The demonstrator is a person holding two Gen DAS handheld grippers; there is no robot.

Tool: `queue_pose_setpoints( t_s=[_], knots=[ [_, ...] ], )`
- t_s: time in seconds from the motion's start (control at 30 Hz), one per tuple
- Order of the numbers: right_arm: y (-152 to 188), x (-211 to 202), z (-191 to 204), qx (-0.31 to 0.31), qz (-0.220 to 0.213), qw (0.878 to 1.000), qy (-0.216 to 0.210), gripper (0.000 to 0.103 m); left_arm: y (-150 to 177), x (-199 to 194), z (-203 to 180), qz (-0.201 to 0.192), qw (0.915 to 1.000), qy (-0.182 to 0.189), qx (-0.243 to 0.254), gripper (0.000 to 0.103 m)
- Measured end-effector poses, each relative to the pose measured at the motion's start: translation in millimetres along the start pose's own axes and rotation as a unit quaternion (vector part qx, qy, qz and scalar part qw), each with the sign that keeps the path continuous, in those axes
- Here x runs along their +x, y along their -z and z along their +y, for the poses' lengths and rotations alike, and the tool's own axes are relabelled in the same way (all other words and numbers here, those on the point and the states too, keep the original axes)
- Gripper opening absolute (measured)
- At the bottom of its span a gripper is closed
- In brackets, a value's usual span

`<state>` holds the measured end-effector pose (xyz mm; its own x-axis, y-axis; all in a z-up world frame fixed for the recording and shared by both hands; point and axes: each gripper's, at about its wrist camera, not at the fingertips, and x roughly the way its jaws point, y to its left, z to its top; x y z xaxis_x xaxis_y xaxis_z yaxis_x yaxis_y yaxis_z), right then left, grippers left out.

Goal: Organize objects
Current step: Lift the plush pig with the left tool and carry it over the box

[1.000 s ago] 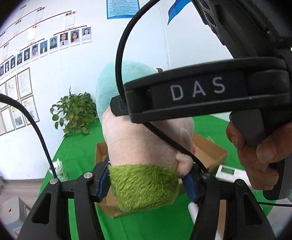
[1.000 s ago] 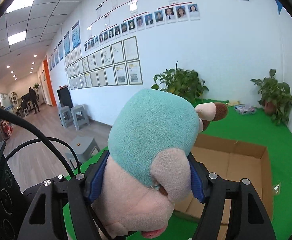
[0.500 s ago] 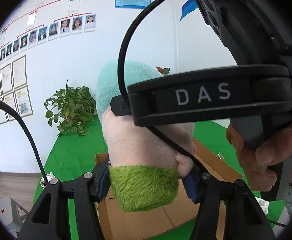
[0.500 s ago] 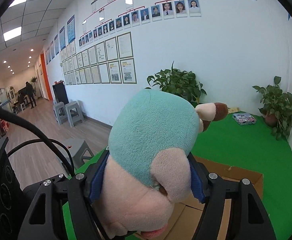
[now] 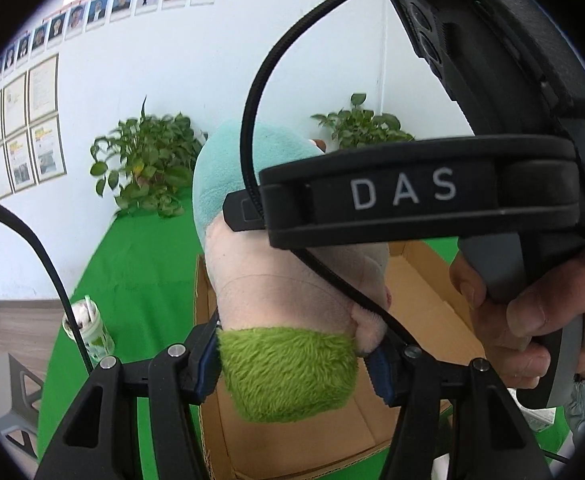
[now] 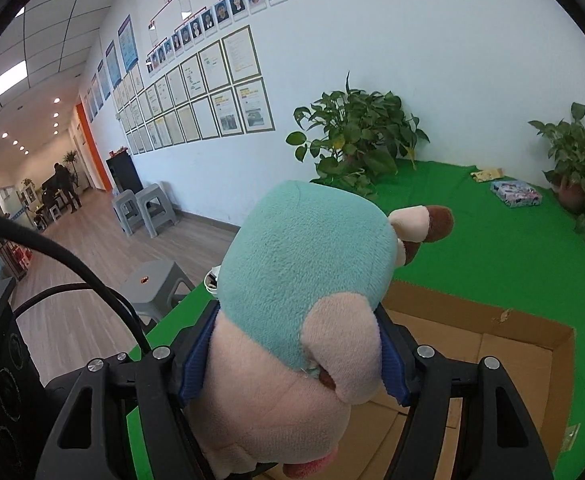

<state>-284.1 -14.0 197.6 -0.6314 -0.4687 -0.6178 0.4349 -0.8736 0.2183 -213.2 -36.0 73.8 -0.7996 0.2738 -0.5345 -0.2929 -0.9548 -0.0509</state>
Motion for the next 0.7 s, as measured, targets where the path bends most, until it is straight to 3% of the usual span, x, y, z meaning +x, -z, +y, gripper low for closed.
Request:
queue_pose_setpoints(
  t_s=[0.33,0.53,0.7],
  knots=[
    [85,112,-30,0.053,0.080,0.995,-0.024,0.067,68,55,0,0.096,0.9943,0.017,-0.042,0.059],
    [107,171,-41,0.070,0.126,0.989,-0.035,0.066,58,85,53,0.146,0.9870,0.014,-0.066,0.059],
    [125,205,-36,0.067,0.154,0.985,-0.039,0.066,71,78,52,0.170,0.9831,-0.003,-0.067,0.065]
  ],
)
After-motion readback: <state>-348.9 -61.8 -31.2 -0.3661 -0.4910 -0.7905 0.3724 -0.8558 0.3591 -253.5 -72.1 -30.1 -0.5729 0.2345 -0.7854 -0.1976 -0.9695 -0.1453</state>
